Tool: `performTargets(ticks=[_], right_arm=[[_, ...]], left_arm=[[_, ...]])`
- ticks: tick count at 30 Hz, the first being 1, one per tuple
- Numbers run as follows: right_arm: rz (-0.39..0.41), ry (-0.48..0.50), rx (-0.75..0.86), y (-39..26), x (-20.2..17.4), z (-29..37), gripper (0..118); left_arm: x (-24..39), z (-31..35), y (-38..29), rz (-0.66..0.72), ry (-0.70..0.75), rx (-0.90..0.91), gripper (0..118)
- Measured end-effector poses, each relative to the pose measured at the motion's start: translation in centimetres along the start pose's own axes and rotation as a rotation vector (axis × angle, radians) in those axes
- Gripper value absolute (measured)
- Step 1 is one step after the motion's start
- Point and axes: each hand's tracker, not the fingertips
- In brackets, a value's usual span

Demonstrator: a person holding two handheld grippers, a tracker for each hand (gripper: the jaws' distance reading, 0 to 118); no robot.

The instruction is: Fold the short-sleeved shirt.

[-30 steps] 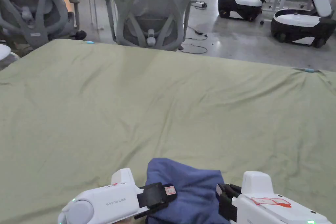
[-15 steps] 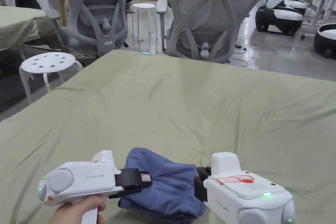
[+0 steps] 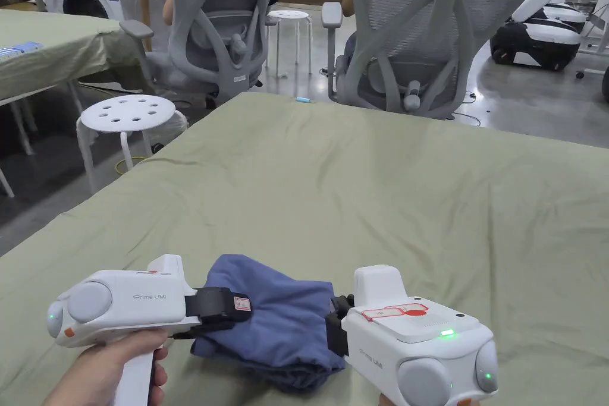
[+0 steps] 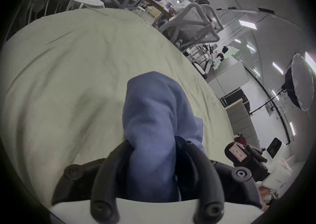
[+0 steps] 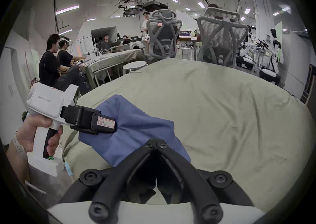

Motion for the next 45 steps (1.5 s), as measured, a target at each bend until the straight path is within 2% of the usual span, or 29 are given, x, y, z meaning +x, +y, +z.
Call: performTargets(ticks=[3, 4, 6, 7, 8, 9, 10, 12, 15, 17, 21, 23, 26, 32, 38, 40, 45], right_arm=[[0.0, -0.004, -0.002, -0.2, 0.2, 0.5, 0], [0.004, -0.004, -0.002, -0.2, 0.3, 0.8, 0], [0.009, -0.009, 0.001, -0.3, 0.6, 1.8, 0], [0.006, -0.01, 0.003, -0.3, 0.9, 2.2, 0], [-0.001, -0.013, 0.007, -0.3, 1.4, 2.8, 0], [-0.01, -0.015, 0.011, -0.3, 1.8, 3.4, 0], [-0.02, -0.017, 0.018, -0.4, 2.2, 4.3, 0], [-0.045, -0.024, 0.039, -0.4, 3.6, 6.6, 0], [-0.067, -0.063, 0.091, -0.8, 5.9, 10.8, 0], [-0.087, -0.079, 0.121, -1.1, 8.3, 14.2, 0], [-0.083, -0.192, 0.21, -2.2, 14.4, 22.2, 0], [-0.056, -0.225, 0.249, -2.9, 17.7, 26.7, 0], [0.018, -0.373, 0.286, -3.5, 21.9, 32.4, 0], [0.019, -0.485, 0.357, -4.5, 28.4, 40.1, 0], [-0.013, -0.508, 0.386, -6.1, 31.2, 42.4, 0], [-0.01, -0.506, 0.393, -6.6, 31.3, 42.6, 0], [-0.069, -0.51, 0.439, -6.9, 31.3, 43.0, 0]], left_arm=[[0.1, 1.5, 0.0, -0.073, 0.1, 0.022, 63], [0.4, 2.8, -0.2, -0.112, 0.174, 0.059, 67], [1.1, 5.3, -0.6, -0.175, 0.322, 0.158, 67], [1.3, 6.1, -0.7, -0.172, 0.376, 0.167, 62], [1.6, 6.9, -1.0, -0.163, 0.428, 0.169, 52], [1.9, 7.3, -1.2, -0.171, 0.474, 0.186, 28], [2.7, 7.4, -1.8, -0.188, 0.525, 0.203, 12], [5.1, 6.8, -3.5, -0.266, 0.574, 0.197, 8], [10.2, 5.2, -6.2, -0.299, 0.47, 0.264, 0], [13.8, 3.6, -7.8, -0.338, 0.404, 0.317, 0], [24.0, -0.2, -11.3, -0.467, 0.332, 0.408, 0], [29.5, -1.6, -12.9, -0.5, 0.275, 0.466, 0], [37.1, -3.0, -15.1, -0.578, 0.219, 0.55, 0], [47.8, -3.7, -18.1, -0.646, 0.16, 0.642, 0], [50.9, -3.7, -20.5, -0.679, 0.169, 0.639, 0], [50.5, -3.3, -21.0, -0.677, 0.171, 0.644, 0], [50.1, -2.6, -20.5, -0.642, 0.194, 0.656, 0]])
